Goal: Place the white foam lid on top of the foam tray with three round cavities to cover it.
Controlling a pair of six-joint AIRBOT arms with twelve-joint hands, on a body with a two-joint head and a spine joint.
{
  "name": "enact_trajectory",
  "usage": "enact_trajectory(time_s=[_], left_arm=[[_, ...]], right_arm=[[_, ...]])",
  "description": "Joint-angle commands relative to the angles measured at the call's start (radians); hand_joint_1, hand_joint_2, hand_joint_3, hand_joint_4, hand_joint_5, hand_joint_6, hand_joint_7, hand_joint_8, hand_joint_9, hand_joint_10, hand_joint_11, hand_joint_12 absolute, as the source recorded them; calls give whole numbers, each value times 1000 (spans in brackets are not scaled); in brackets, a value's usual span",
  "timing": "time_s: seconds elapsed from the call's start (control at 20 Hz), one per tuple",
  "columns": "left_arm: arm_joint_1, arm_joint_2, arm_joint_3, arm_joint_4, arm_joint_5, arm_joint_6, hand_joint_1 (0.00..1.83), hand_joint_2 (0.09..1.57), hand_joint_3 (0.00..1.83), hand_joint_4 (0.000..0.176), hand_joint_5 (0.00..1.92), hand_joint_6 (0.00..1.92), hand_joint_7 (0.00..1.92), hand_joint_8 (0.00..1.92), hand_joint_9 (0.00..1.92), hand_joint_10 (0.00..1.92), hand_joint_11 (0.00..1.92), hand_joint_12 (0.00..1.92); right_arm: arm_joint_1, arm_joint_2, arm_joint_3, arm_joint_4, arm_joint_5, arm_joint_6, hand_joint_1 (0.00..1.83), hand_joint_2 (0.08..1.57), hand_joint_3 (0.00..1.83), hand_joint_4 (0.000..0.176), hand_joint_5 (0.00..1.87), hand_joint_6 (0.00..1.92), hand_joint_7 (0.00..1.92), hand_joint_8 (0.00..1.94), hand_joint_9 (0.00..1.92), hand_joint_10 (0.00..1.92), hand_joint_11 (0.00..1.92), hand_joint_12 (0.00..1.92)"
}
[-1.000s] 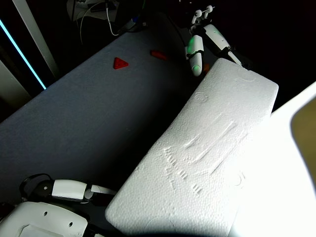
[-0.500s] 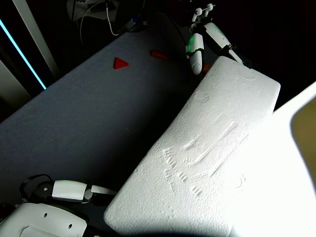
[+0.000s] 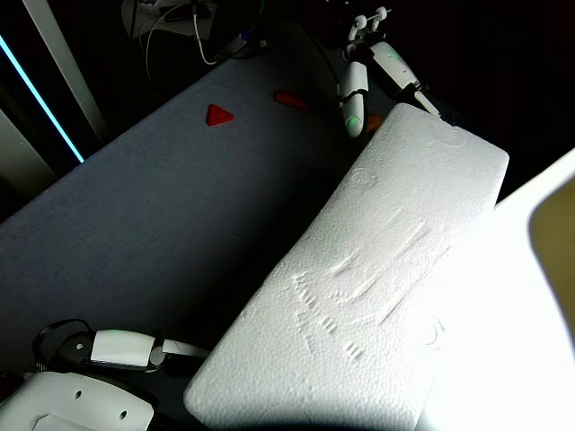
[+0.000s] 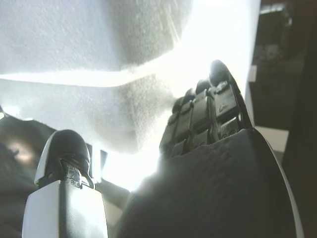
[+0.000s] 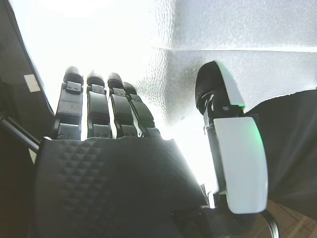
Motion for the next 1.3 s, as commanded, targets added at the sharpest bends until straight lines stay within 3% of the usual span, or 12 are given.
enact_trajectory(time_s=[0.0, 0.15, 0.25, 0.3, 0.4, 0.55, 0.6, 0.75, 0.85, 0.9, 1.1, 1.25], left_arm=[[-3, 3, 0, 18, -127, 0, 375, 1108, 0, 36, 52, 2, 0, 0, 0, 0, 0, 416], [-7, -1, 12, 7, -120, 1, 356, 1115, 1, 28, 42, 1, 0, 0, 0, 0, 0, 656], [-9, -3, 17, 6, -112, 1, 342, 1118, 0, 24, 43, 0, 0, 0, 0, 0, 0, 755], [-7, -3, 19, 3, -111, 1, 339, 1122, 2, 19, 40, 0, 0, 0, 0, 0, 0, 765], [-8, -6, 24, -2, -101, 3, 342, 1122, 2, 21, 40, 0, 0, 0, 0, 0, 0, 773], [-7, -13, 32, -5, -84, 5, 351, 1136, 3, 17, 30, 1, 0, 0, 0, 0, 0, 771], [-4, -14, 34, -6, -78, 5, 355, 1131, 1, 21, 34, 2, 0, 0, 0, 0, 0, 768], [9, -16, 34, -14, -75, 4, 356, 1106, 0, 34, 35, 2, 0, 0, 0, 0, 0, 765], [12, -16, 32, -15, -77, 4, 351, 1095, 0, 46, 38, 3, 0, 0, 0, 0, 0, 768], [13, -15, 29, -15, -80, 4, 346, 1083, 0, 47, 40, 2, 0, 0, 0, 0, 0, 819], [14, -10, 24, -13, -87, 4, 352, 1097, 1, 38, 57, 3, 0, 0, 0, 0, 0, 890], [17, -8, 25, -14, -88, 4, 342, 1088, 0, 35, 38, 2, 0, 0, 0, 0, 0, 765]], right_arm=[[13, 7, -8, -57, 74, -3, 558, 1244, 2, 0, 0, 0, 0, 0, 0, 0, 0, 0], [26, 7, -9, -75, 74, -3, 568, 1257, 5, 0, 31, 13, 61, 23, 61, 26, 52, 27], [32, 7, -11, -84, 74, -3, 601, 1246, 0, 0, 130, 49, 136, 11, 111, 52, 1, 522], [35, 7, -12, -90, 74, -3, 608, 1248, 0, 0, 91, 32, 101, 1, 81, 41, 0, 566], [37, 7, -13, -94, 74, -3, 621, 1256, 1, 0, 163, 133, 91, 0, 49, 40, 0, 390], [37, 7, -13, -94, 74, -2, 616, 1254, 0, 0, 98, 217, 116, 5, 70, 63, 0, 476], [35, 7, -13, -92, 73, -2, 594, 1250, 0, 0, 33, 180, 113, 2, 79, 72, 0, 546], [14, 7, -12, -70, 73, -2, 541, 1215, 0, 0, 2, 12, 38, 3, 32, 46, 0, 419], [3, 7, -11, -57, 73, -2, 536, 1224, 1, 0, 0, 0, 1, 0, 1, 4, 0, 51], [-1, 7, -10, -53, 73, -2, 535, 1224, 1, 0, 0, 0, 0, 0, 3, 2, 0, 10], [-14, 7, -7, -38, 73, -2, 545, 1213, 0, 0, 0, 0, 0, 0, 0, 0, 0, 0], [-27, 11, -6, -21, 74, -3, 565, 1205, 0, 0, 0, 0, 0, 0, 0, 0, 0, 0]])
